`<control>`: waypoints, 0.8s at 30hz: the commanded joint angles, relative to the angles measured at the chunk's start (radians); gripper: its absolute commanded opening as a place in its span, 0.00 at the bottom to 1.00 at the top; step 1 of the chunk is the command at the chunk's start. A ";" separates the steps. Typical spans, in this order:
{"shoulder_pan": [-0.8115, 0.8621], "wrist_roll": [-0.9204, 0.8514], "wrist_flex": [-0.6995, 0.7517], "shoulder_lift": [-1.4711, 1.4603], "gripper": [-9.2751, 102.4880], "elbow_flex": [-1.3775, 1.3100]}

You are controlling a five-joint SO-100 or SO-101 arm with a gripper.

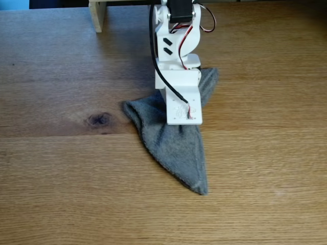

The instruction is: Clean the area in front of the robot

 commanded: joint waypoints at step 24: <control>0.422 -0.183 0.270 0.049 0.08 -0.015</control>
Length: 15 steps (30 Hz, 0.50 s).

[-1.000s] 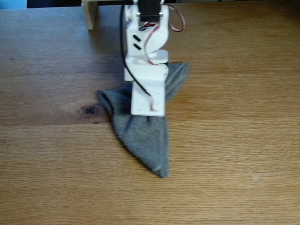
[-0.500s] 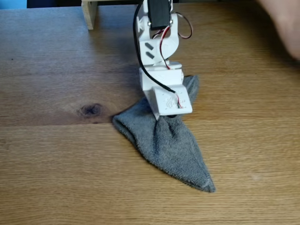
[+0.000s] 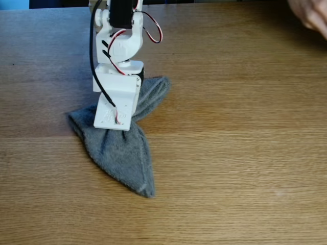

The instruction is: Clean the area in front of the robot

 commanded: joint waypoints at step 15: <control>0.184 -0.060 0.031 0.545 0.08 -0.002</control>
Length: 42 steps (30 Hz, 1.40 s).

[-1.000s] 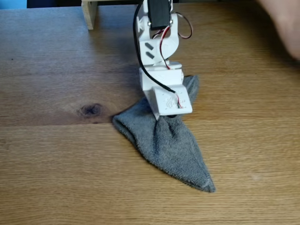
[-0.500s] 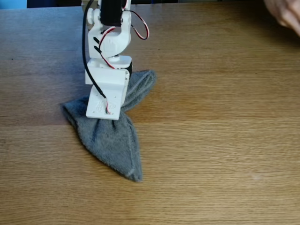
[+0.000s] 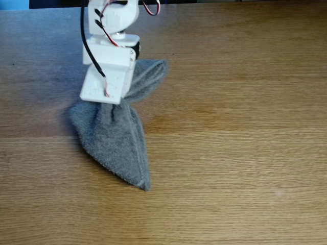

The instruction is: Clean the area in front of the robot

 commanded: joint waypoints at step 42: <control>0.604 -0.261 0.069 -0.060 0.34 -0.017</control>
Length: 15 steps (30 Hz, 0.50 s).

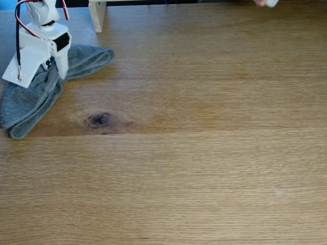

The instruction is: Clean the area in front of the robot

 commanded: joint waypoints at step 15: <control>-0.538 0.262 0.353 0.706 0.14 -0.015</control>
